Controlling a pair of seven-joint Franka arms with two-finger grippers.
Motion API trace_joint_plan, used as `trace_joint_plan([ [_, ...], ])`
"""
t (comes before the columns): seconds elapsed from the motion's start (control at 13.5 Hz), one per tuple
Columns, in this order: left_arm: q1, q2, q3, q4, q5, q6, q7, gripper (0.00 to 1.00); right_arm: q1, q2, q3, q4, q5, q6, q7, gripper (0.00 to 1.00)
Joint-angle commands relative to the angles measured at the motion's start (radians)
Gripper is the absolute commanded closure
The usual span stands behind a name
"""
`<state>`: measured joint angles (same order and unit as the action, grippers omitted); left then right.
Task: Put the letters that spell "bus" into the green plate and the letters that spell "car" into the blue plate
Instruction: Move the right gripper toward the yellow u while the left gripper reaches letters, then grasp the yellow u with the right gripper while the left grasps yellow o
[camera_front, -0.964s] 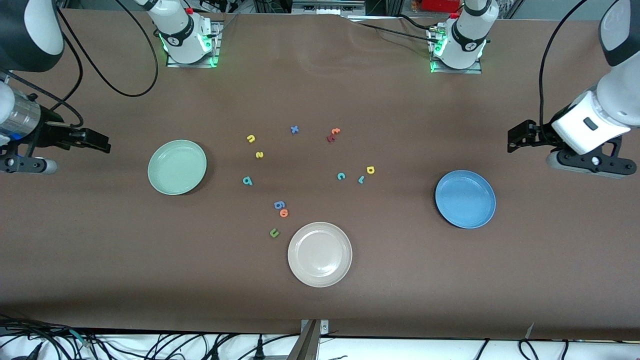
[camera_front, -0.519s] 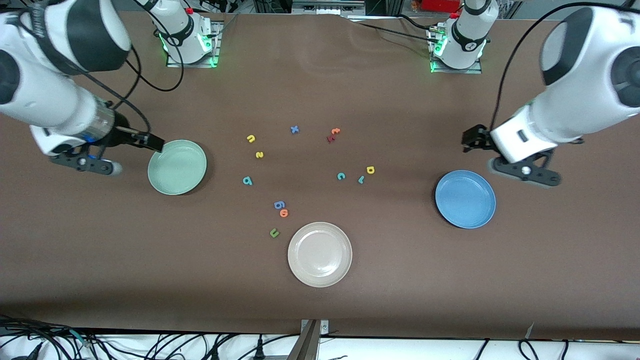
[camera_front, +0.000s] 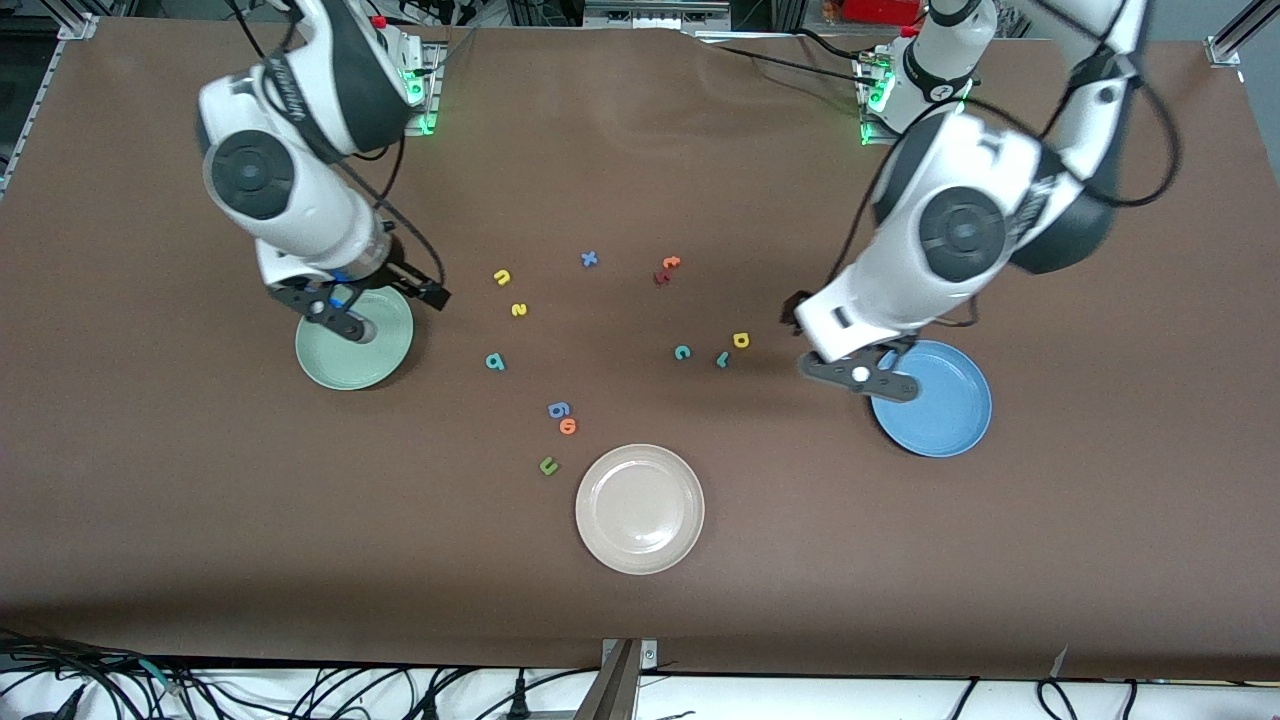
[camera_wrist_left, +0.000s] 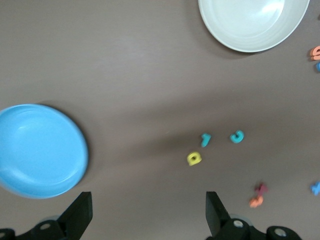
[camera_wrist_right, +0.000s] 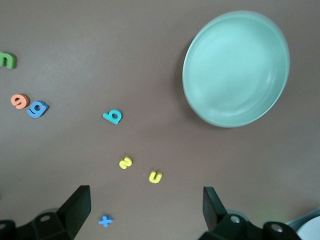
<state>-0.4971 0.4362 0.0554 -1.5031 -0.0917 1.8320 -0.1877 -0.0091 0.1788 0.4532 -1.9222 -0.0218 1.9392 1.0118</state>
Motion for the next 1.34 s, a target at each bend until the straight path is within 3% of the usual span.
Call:
trace_joint_plan([
  [0.0, -0.066, 0.038, 0.014, -0.06, -0.02, 0.108, -0.079, 0.0, -0.009, -0.024, 0.048, -0.125, 0.01, 0.108, 0.175, 0.01],
  [0.15, -0.092, 0.045, 0.012, -0.118, -0.055, 0.185, -0.105, 0.0, -0.009, -0.025, 0.079, -0.208, 0.01, 0.183, 0.234, 0.01],
  [0.37, -0.133, 0.026, -0.006, -0.288, -0.06, 0.401, -0.189, 0.0, -0.009, -0.028, 0.125, -0.326, 0.01, 0.323, 0.335, 0.01],
  [0.74, -0.161, 0.027, -0.008, -0.468, -0.052, 0.625, -0.225, 0.0, -0.008, -0.021, 0.131, -0.484, 0.008, 0.541, 0.349, 0.01],
  [0.96, -0.159, 0.024, -0.008, -0.528, -0.051, 0.664, -0.211, 0.0, -0.008, 0.013, 0.131, -0.532, 0.008, 0.639, 0.352, 0.01],
  [1.26, -0.163, 0.052, -0.008, -0.531, -0.049, 0.664, -0.211, 0.0, -0.008, 0.076, 0.13, -0.537, 0.005, 0.727, 0.353, 0.02],
])
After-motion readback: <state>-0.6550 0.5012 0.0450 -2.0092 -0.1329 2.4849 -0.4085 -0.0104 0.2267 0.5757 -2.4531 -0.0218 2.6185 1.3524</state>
